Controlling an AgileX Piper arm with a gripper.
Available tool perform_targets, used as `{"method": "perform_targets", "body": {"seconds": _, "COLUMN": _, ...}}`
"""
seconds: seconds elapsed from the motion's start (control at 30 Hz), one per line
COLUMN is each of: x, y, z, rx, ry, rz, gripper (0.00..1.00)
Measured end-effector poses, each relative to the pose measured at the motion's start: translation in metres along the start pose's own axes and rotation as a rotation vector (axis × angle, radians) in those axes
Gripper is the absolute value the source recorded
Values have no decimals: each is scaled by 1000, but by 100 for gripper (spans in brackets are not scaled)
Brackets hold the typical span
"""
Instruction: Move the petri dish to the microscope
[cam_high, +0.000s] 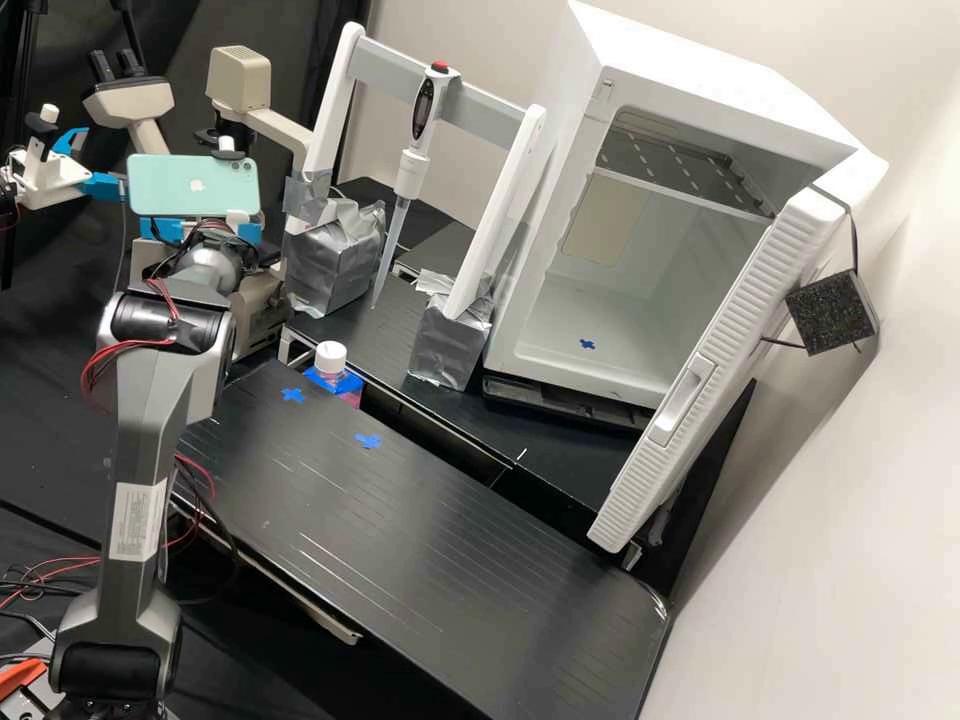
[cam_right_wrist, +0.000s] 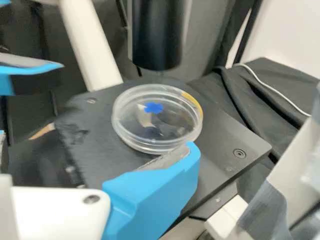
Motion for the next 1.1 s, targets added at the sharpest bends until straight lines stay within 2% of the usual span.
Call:
{"method": "perform_targets", "body": {"seconds": 0.2, "x": -43, "y": 7, "z": -8, "rx": 16, "ry": 43, "rz": 10, "gripper": 100}}
{"method": "perform_targets", "body": {"seconds": 0.37, "x": -91, "y": 9, "z": -7, "rx": 25, "ry": 50, "rz": 35, "gripper": 100}}
{"method": "perform_targets", "body": {"seconds": 0.43, "x": -112, "y": 10, "z": -6, "rx": 25, "ry": 41, "rz": 62, "gripper": 100}}
{"method": "perform_targets", "body": {"seconds": 0.53, "x": -150, "y": 12, "z": 0, "rx": 6, "ry": 21, "rz": 114, "gripper": 100}}
{"method": "perform_targets", "body": {"seconds": 0.7, "x": -203, "y": 12, "z": 22, "rx": 11, "ry": -46, "rz": 209, "gripper": 100}}
{"method": "perform_targets", "body": {"seconds": 0.93, "x": -246, "y": 9, "z": 64, "rx": 75, "ry": -198, "rz": 314, "gripper": 100}}
{"method": "perform_targets", "body": {"seconds": 1.03, "x": -257, "y": 4, "z": 78, "rx": 120, "ry": -260, "rz": 348, "gripper": 100}}
{"method": "perform_targets", "body": {"seconds": 1.1, "x": -264, "y": 1, "z": 83, "rx": 165, "ry": -286, "rz": 372, "gripper": 100}}
